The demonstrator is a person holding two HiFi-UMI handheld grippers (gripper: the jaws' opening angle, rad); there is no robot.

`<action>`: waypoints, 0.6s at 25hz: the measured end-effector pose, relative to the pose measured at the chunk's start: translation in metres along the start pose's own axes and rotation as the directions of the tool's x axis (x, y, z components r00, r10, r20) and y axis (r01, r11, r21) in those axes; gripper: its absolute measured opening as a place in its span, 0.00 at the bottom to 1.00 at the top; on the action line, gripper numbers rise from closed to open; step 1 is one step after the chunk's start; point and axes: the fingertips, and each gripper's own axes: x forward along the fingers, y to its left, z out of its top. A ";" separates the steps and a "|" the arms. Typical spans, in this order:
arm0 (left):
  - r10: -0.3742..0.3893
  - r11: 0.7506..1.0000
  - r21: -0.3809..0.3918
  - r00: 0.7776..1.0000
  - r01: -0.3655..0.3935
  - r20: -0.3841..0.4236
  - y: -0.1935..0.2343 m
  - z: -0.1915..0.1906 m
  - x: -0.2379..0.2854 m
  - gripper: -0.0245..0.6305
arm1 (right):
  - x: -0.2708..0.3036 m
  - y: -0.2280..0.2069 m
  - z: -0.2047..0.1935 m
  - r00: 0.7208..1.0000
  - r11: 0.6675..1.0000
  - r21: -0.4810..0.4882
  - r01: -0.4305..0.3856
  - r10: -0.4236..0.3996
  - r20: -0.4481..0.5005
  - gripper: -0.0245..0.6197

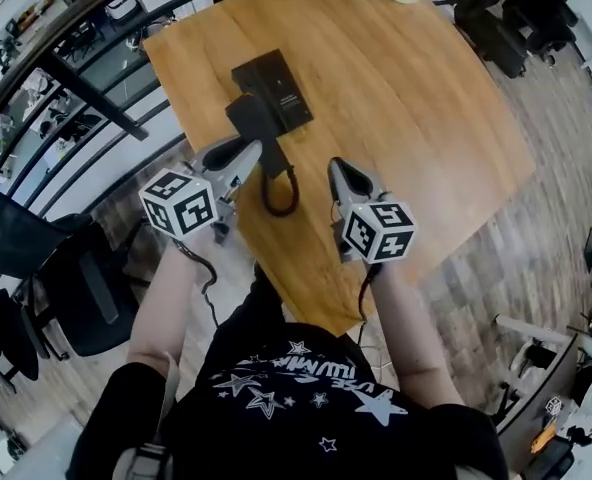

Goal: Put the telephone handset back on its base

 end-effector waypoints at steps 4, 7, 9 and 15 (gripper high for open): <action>-0.035 0.999 -0.010 0.999 0.034 -0.031 0.025 0.000 0.016 0.15 | 0.028 -0.001 -0.002 1.000 1.000 -0.001 0.015 -0.015 -0.020 0.04; -0.051 0.998 -0.023 0.998 0.050 -0.039 0.042 0.000 0.025 0.15 | 0.046 0.001 -0.001 0.999 1.000 -0.001 0.018 -0.018 -0.026 0.04; -0.059 0.998 -0.028 0.997 0.058 -0.045 0.052 0.000 0.030 0.15 | 0.056 0.003 -0.002 0.999 1.000 0.001 0.017 -0.017 -0.033 0.04; -0.067 0.997 -0.049 0.997 0.065 -0.040 0.078 0.003 0.046 0.15 | 0.079 -0.001 -0.013 0.997 1.000 0.017 0.024 -0.023 -0.069 0.04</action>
